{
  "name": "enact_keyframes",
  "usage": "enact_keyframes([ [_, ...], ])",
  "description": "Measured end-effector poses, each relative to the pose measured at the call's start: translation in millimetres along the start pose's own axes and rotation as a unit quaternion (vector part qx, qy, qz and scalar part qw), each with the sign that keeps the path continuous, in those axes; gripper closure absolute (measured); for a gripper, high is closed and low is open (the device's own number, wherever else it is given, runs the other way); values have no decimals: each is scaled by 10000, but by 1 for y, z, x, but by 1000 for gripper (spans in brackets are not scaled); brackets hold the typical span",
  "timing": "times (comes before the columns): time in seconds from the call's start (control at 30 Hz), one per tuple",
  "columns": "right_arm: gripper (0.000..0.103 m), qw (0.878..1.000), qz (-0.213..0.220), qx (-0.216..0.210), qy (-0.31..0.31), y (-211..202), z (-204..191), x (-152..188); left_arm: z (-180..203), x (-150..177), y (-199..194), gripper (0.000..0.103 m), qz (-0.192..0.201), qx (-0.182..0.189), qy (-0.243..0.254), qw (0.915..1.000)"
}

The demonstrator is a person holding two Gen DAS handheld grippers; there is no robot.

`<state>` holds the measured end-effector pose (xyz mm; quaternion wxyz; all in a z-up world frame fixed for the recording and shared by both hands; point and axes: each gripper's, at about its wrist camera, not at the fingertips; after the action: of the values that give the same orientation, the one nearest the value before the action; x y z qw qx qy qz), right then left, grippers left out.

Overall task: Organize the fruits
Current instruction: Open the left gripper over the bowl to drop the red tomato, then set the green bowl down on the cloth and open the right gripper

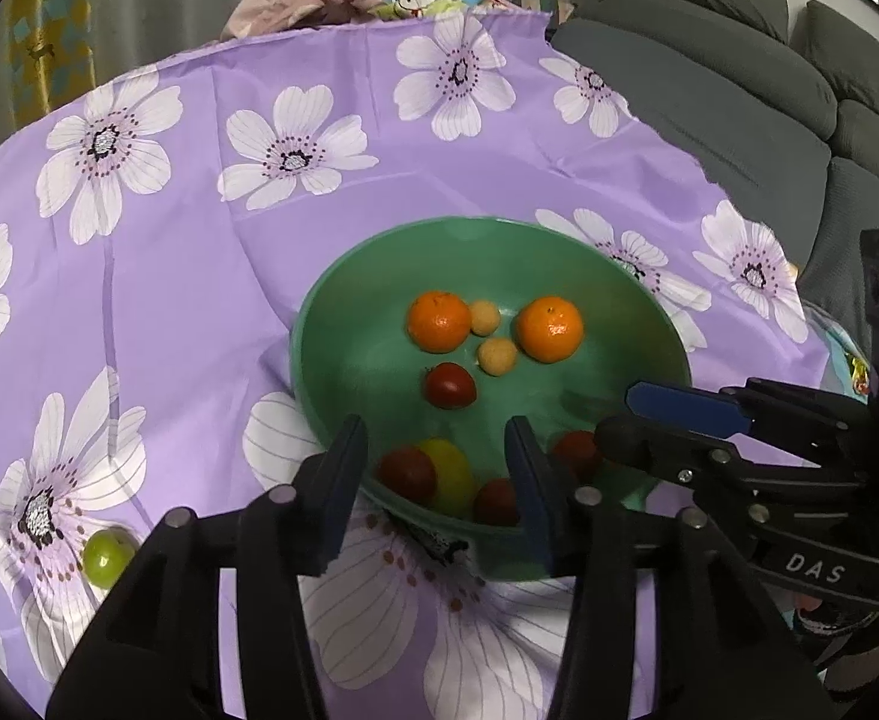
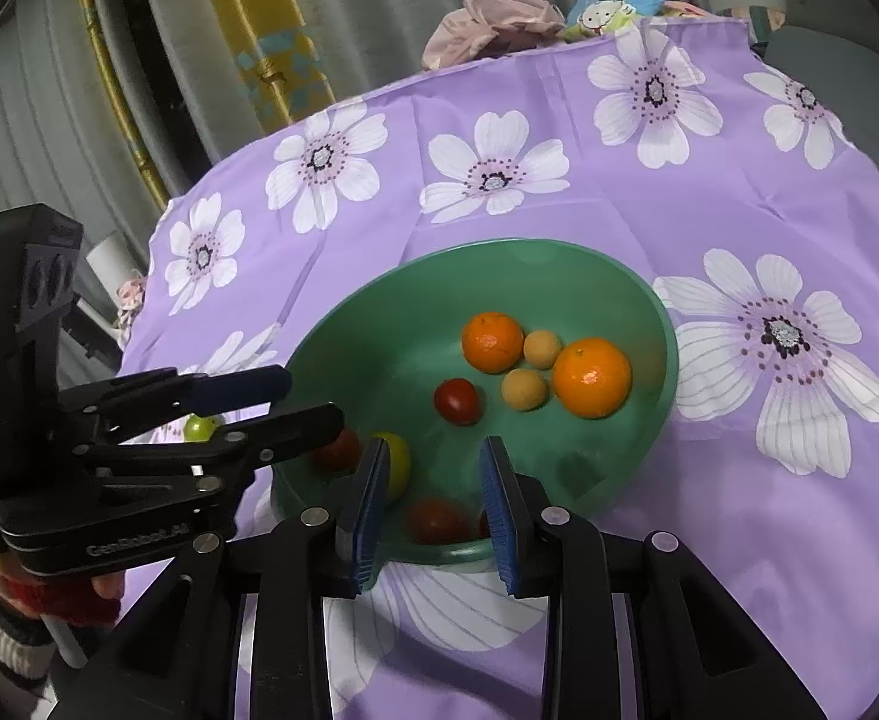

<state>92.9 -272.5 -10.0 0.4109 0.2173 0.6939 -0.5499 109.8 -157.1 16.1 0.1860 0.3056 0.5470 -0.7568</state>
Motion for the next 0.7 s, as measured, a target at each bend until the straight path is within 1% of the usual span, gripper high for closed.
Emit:
enact_keyframes([
  [0.13,72,10000,6,12,26,-6,2,2,-8,8,-12,56,29,-48,-99,9999],
  [0.4,69,10000,2,12,54,-18,-1,2,-31,35,-34,55,-129,-289,-398,9987],
  [0.57,69,9998,-4,-169,-123,-22,-15,2,-56,70,-44,53,-307,-587,-667,9956],
  [0.7,69,9985,-110,-344,-419,-18,-38,0,-74,95,-52,53,-504,-672,-912,9923],
])
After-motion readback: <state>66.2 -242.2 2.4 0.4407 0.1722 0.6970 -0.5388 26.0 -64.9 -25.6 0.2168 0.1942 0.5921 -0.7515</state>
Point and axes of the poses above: each gripper's, at about its wrist camera, not at the fingertips, and y roughly the way its jaws point, z to its right, x to its underside, and after that the axes turned 14 degrees about -y, right-handed
